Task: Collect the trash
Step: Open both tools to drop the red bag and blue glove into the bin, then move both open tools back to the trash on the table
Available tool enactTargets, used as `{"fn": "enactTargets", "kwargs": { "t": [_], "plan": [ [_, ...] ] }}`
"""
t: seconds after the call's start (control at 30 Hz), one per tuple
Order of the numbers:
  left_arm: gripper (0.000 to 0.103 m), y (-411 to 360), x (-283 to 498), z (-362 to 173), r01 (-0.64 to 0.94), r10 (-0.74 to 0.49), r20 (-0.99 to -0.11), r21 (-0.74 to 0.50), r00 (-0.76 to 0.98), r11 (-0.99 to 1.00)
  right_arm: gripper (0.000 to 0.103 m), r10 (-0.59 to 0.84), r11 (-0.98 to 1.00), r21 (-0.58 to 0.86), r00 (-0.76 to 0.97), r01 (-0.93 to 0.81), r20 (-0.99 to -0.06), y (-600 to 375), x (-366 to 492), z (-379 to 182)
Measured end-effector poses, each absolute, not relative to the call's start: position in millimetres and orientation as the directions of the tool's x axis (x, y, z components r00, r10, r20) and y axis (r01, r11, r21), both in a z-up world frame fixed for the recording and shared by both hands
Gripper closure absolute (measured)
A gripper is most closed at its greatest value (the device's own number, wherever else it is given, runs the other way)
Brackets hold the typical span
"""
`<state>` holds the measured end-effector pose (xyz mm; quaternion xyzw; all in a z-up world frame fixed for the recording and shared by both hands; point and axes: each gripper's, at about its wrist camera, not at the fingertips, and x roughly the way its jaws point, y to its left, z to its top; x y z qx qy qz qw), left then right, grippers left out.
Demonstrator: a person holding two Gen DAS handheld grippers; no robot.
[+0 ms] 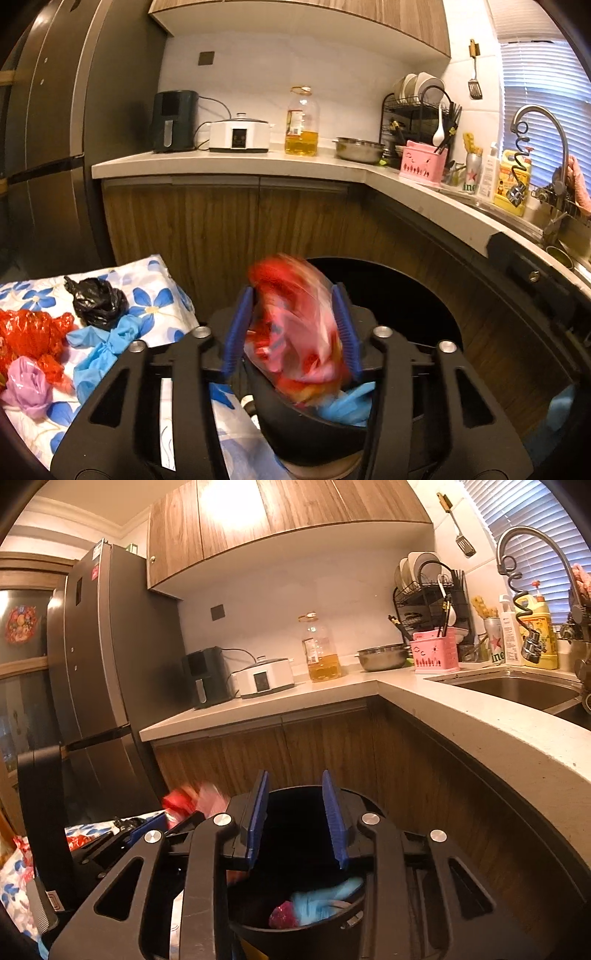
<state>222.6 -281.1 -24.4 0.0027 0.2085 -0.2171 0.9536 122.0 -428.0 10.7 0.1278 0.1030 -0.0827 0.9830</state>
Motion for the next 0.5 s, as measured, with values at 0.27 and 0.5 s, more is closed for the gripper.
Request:
{"fn": "enactTargets", "kwargs": {
  "t": [0.27,0.5],
  "plan": [
    [0.028,-255,213,-25,0.357,-0.371,-0.406,-0.112,0.835,0.927,0.042,-0.142,0.954,0.228,0.964,0.194,-0.226,-421,105,13],
    [0.014,-217,184,-26,0.272,-0.281,-0.409,-0.082,0.868,0.959,0.026,-0.129,0.961,0.207,0.961,0.181,-0.243,-401,83,9]
  ]
}}
